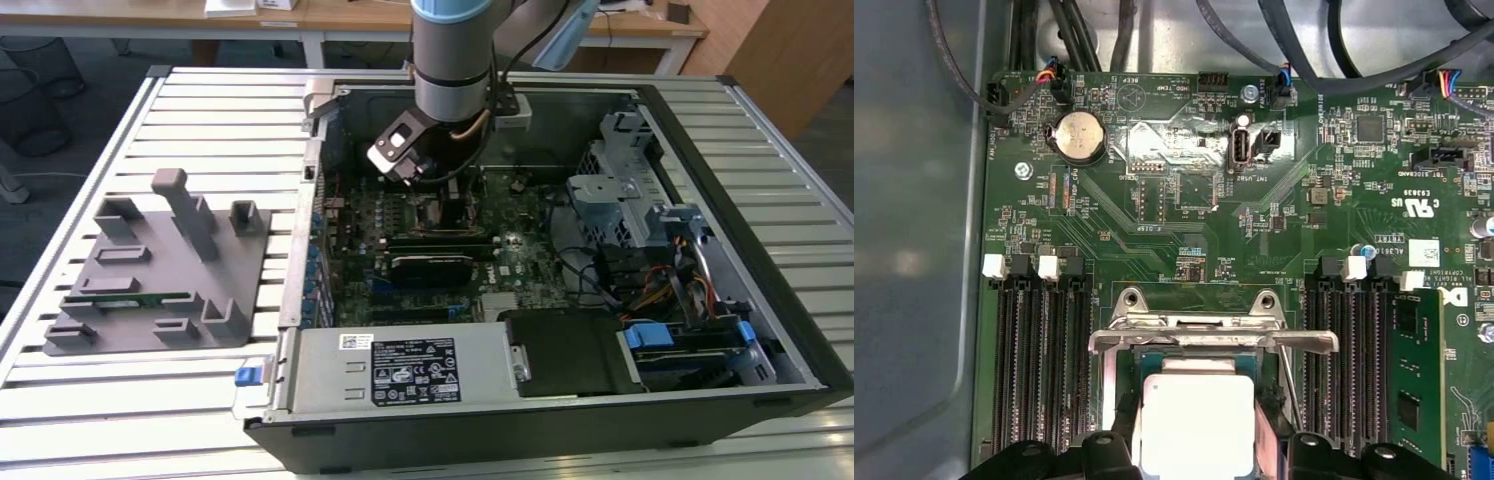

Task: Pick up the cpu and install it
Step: 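Place the cpu into insertion slot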

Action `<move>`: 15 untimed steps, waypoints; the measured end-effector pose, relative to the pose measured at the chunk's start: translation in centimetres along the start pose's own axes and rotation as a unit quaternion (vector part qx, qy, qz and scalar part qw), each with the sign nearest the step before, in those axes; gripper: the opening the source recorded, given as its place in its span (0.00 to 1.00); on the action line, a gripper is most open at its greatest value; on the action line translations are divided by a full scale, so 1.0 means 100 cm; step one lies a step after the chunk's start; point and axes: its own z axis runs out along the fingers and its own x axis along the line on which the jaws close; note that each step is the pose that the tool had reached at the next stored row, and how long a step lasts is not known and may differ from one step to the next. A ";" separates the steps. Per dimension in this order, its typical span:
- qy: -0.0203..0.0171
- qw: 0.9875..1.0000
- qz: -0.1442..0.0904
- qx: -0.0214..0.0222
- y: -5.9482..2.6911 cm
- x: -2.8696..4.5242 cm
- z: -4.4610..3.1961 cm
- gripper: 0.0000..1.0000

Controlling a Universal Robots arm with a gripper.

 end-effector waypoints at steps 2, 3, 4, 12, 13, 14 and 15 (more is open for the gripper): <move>0.000 1.000 0.000 0.000 0.0000 0.0000 0.0001 0.54; 0.000 1.000 0.000 0.000 0.0000 0.0000 0.0002 0.54; 0.000 1.000 0.000 0.000 0.0001 0.0001 0.0003 0.54; 0.000 1.000 0.000 0.000 0.0001 0.0001 0.0006 0.61; 0.000 1.000 0.000 0.000 0.0001 0.0001 0.0005 0.61; 0.000 1.000 0.000 0.000 0.0001 0.0001 0.0004 0.61; 0.000 1.000 0.000 0.000 0.0001 0.0000 -0.0002 0.61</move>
